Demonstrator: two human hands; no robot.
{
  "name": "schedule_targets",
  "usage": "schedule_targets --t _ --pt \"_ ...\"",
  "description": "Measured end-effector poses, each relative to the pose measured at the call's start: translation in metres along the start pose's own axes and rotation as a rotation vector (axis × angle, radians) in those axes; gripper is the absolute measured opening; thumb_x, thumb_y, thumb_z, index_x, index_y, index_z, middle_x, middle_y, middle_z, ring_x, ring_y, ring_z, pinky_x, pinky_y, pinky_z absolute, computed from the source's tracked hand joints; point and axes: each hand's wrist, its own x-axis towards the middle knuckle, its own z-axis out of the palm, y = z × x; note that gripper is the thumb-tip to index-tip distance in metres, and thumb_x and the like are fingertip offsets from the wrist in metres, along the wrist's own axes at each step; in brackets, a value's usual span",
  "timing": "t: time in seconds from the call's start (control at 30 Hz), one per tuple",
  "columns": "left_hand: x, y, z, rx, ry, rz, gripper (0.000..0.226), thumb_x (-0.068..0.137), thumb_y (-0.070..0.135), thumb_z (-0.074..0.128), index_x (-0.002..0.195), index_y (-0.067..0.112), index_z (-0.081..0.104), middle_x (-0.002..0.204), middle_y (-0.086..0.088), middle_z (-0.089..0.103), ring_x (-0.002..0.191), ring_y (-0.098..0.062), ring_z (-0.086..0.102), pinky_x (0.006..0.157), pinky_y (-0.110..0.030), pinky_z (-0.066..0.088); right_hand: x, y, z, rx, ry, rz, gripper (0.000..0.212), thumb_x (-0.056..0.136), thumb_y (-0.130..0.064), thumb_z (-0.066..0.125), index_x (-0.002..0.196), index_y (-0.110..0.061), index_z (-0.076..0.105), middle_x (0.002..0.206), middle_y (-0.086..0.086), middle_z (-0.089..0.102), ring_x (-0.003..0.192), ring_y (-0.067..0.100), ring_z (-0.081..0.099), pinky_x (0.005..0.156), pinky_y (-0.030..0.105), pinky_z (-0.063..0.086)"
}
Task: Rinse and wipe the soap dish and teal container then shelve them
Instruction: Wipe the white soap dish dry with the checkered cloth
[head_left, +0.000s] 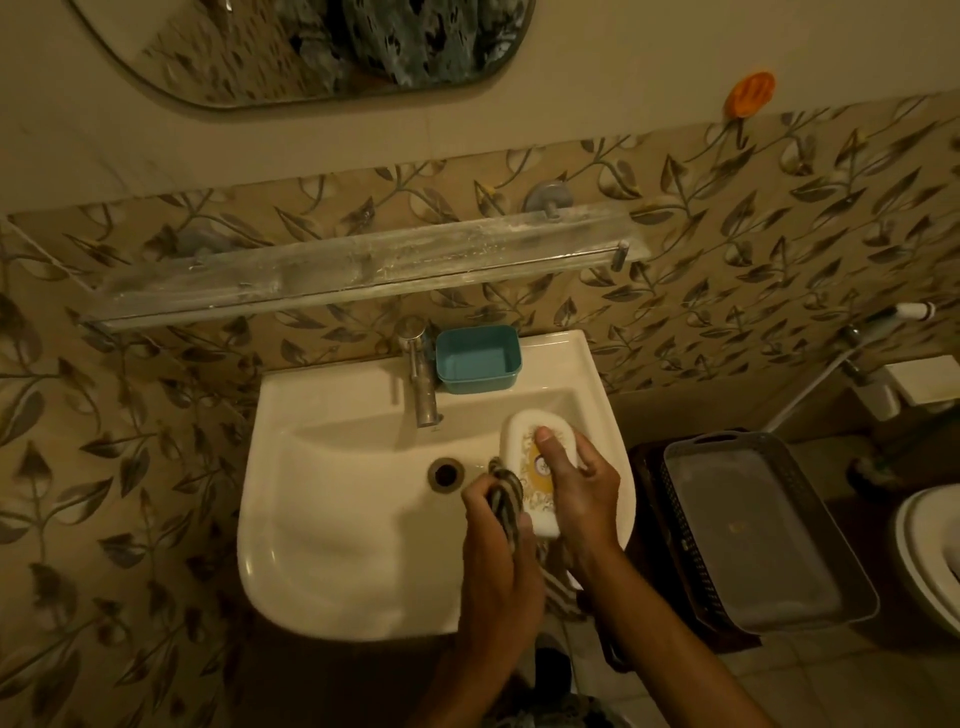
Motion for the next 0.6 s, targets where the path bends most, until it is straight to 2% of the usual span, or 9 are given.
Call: schedule_targets --t 0.07,0.17,0.2,0.27,0.33,0.43,0.5,0.57,0.6 --pt "0.019 0.003 -0.009 0.022 -0.031 0.004 0.034 0.097 0.032 0.041 0.128 0.031 0.030 0.123 -0.001 0.058 0.101 -0.011 0.064 0.078 -0.025 0.057 -0.004 0.002 -0.004 -0.044 -0.092 -0.023 0.024 0.079 -0.030 0.075 0.102 -0.023 0.074 0.092 0.002 0.077 0.083 0.021 0.074 0.065 0.029 0.059" --pt "0.053 0.009 -0.029 0.061 -0.060 -0.052 0.028 0.098 0.026 0.043 0.124 0.031 0.034 0.120 0.003 0.056 0.097 -0.005 0.059 0.071 -0.013 0.047 -0.009 0.000 -0.012 -0.179 -0.284 -0.043 0.031 0.078 -0.030 0.076 0.108 -0.029 0.071 0.098 -0.002 0.076 0.088 0.015 0.073 0.071 0.028 0.059" --pt "0.064 0.010 -0.036 0.064 -0.073 -0.088 0.027 0.097 0.025 0.044 0.122 0.033 0.037 0.118 0.005 0.057 0.098 -0.005 0.058 0.075 -0.016 0.046 -0.011 -0.001 -0.014 -0.209 -0.354 -0.029 0.030 0.078 -0.029 0.076 0.107 -0.032 0.072 0.098 -0.002 0.076 0.088 0.015 0.073 0.070 0.026 0.058" --pt "0.079 0.009 -0.050 0.028 -0.143 -0.174 0.027 0.095 0.024 0.049 0.120 0.032 0.043 0.119 0.003 0.059 0.104 -0.013 0.058 0.090 -0.033 0.049 -0.015 -0.006 -0.015 -0.241 -0.429 -0.009 0.026 0.079 -0.024 0.075 0.102 -0.035 0.073 0.096 -0.002 0.076 0.087 0.018 0.073 0.067 0.025 0.057" --pt "0.081 0.006 -0.057 -0.047 -0.198 -0.229 0.028 0.093 0.023 0.052 0.120 0.031 0.046 0.120 -0.001 0.060 0.107 -0.018 0.058 0.097 -0.045 0.047 -0.012 -0.009 -0.015 -0.212 -0.378 0.033 0.026 0.083 -0.020 0.071 0.106 -0.031 0.072 0.096 0.002 0.076 0.088 0.022 0.072 0.070 0.033 0.059" --pt "0.080 0.004 -0.061 -0.131 -0.106 -0.204 0.031 0.092 0.021 0.055 0.120 0.030 0.048 0.118 -0.002 0.061 0.101 -0.014 0.060 0.085 -0.036 0.050 -0.004 -0.010 -0.021 0.002 -0.266 0.246 0.034 0.084 -0.021 0.067 0.117 -0.019 0.064 0.112 0.015 0.068 0.105 0.036 0.064 0.093 0.053 0.051" --pt "0.078 0.006 -0.061 -0.252 0.006 -0.207 0.031 0.092 0.020 0.054 0.121 0.030 0.048 0.116 -0.002 0.062 0.099 -0.016 0.061 0.076 -0.033 0.051 -0.008 -0.006 -0.025 0.324 -0.294 0.428 0.037 0.083 -0.022 0.066 0.119 -0.011 0.064 0.120 0.021 0.064 0.113 0.040 0.061 0.099 0.059 0.045" --pt "0.071 0.007 -0.057 -0.371 0.159 -0.218 0.033 0.093 0.019 0.053 0.123 0.030 0.046 0.117 -0.003 0.062 0.100 -0.020 0.062 0.077 -0.039 0.055 -0.019 0.001 -0.025 0.583 -0.323 0.448 0.043 0.084 -0.021 0.064 0.124 -0.004 0.060 0.125 0.022 0.063 0.116 0.036 0.061 0.092 0.052 0.053" --pt "0.065 0.008 -0.053 -0.382 0.221 -0.205 0.035 0.093 0.019 0.052 0.125 0.030 0.044 0.120 -0.003 0.060 0.103 -0.022 0.062 0.081 -0.044 0.056 -0.025 0.005 -0.021 0.613 -0.307 0.415 0.048 0.084 -0.020 0.064 0.128 -0.003 0.056 0.127 0.022 0.062 0.116 0.033 0.061 0.086 0.045 0.057"
